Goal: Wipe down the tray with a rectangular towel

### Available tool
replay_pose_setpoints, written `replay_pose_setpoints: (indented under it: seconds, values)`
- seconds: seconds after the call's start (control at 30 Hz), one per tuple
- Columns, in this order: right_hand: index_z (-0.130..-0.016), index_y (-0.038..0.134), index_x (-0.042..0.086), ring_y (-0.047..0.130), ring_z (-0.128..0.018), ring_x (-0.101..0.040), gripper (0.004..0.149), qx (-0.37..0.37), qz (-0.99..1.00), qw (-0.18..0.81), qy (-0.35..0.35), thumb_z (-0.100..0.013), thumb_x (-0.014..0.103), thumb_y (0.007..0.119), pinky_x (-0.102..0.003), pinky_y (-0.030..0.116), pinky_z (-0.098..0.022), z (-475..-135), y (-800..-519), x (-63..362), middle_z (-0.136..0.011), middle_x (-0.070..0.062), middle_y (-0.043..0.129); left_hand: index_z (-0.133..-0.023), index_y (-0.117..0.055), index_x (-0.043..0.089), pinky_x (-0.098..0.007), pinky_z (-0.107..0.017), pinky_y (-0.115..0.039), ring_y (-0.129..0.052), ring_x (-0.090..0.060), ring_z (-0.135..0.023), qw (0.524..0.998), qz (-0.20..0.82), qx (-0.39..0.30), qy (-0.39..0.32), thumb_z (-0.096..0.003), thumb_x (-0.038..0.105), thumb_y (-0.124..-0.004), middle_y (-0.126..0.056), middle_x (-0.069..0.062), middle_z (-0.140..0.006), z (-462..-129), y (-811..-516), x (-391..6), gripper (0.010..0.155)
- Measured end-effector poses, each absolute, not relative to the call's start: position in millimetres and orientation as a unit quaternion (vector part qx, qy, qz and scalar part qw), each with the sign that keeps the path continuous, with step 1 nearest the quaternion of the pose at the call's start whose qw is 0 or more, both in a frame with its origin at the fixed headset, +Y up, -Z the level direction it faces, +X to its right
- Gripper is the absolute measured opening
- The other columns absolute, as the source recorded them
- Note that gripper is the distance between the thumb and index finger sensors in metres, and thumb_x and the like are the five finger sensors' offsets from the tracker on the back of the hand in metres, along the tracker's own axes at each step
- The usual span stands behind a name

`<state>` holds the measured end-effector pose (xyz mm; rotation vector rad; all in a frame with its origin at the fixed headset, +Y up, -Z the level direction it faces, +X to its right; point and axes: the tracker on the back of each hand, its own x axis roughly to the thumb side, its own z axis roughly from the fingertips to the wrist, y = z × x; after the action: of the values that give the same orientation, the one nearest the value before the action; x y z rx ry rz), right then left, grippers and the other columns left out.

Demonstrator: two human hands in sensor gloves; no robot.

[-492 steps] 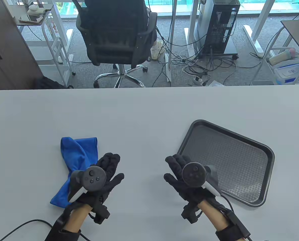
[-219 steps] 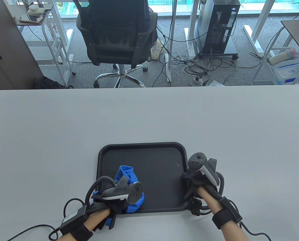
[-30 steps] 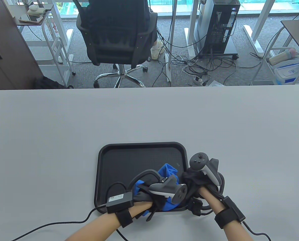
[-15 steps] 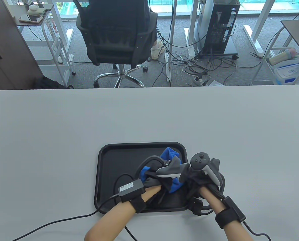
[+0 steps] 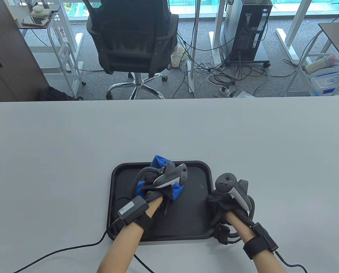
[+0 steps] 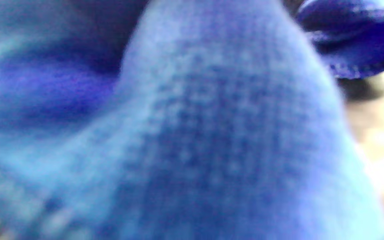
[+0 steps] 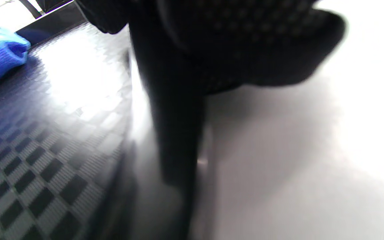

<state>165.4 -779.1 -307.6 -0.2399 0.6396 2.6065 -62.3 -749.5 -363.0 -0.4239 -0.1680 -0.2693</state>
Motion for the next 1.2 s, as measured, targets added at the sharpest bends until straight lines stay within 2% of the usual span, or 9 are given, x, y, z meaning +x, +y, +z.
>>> replay_pose_setpoints:
  seconds: [0.27,0.47,0.87,1.0,1.2]
  values:
    - [-0.075,0.068,0.003,0.095,-0.010,-0.019,0.045,-0.092,0.944,0.217,0.229,-0.049,0.040,0.072,-0.034,0.082,-0.001,-307,-779,164,-0.035,-0.013,0.091,-0.104,-0.053,0.024,-0.051,-0.063,-0.070,-0.085,-0.021,-0.082,0.969,-0.111,-0.220,-0.007,-0.0507,0.032,-0.075,-0.065,-0.009,-0.109,-362,-749,-124,0.058]
    - [-0.075,0.068,0.003,0.095,-0.010,-0.019,0.045,-0.092,0.944,0.218,0.230,-0.049,0.040,0.072,-0.034,0.082,-0.001,-307,-779,164,-0.035,-0.013,0.091,-0.104,-0.054,0.024,-0.051,-0.063,-0.070,-0.085,-0.021,-0.083,0.969,-0.098,-0.224,0.020,-0.0507,0.031,-0.075,-0.064,-0.009,-0.109,-356,-749,-154,0.058]
    - [-0.075,0.067,0.003,0.095,-0.010,-0.019,0.045,-0.090,0.942,0.223,0.236,-0.049,0.040,0.072,-0.034,0.082,-0.002,-307,-779,164,-0.035,-0.013,0.091,-0.106,-0.052,0.024,-0.051,-0.065,-0.069,-0.084,-0.022,-0.083,0.972,-0.070,-0.224,0.023,-0.0505,0.033,-0.074,-0.062,-0.011,-0.110,-355,-748,-163,0.060]
    - [-0.075,0.067,0.003,0.095,-0.010,-0.019,0.045,-0.089,0.940,0.226,0.239,-0.049,0.040,0.072,-0.035,0.082,-0.002,-307,-779,165,-0.035,-0.013,0.091,-0.106,-0.052,0.022,-0.051,-0.064,-0.069,-0.085,-0.023,-0.083,0.977,-0.010,-0.212,0.027,-0.0501,0.032,-0.075,-0.060,-0.013,-0.110,-354,-730,-173,0.061]
    - [-0.075,0.067,0.003,0.095,-0.010,-0.019,0.045,-0.089,0.940,0.225,0.240,-0.049,0.040,0.072,-0.035,0.082,-0.002,-308,-778,165,-0.035,-0.013,0.091,-0.107,-0.053,0.020,-0.053,-0.064,-0.067,-0.084,-0.026,-0.083,0.977,0.085,-0.185,0.060,-0.0507,0.030,-0.076,-0.060,-0.016,-0.111,-347,-675,-207,0.061]
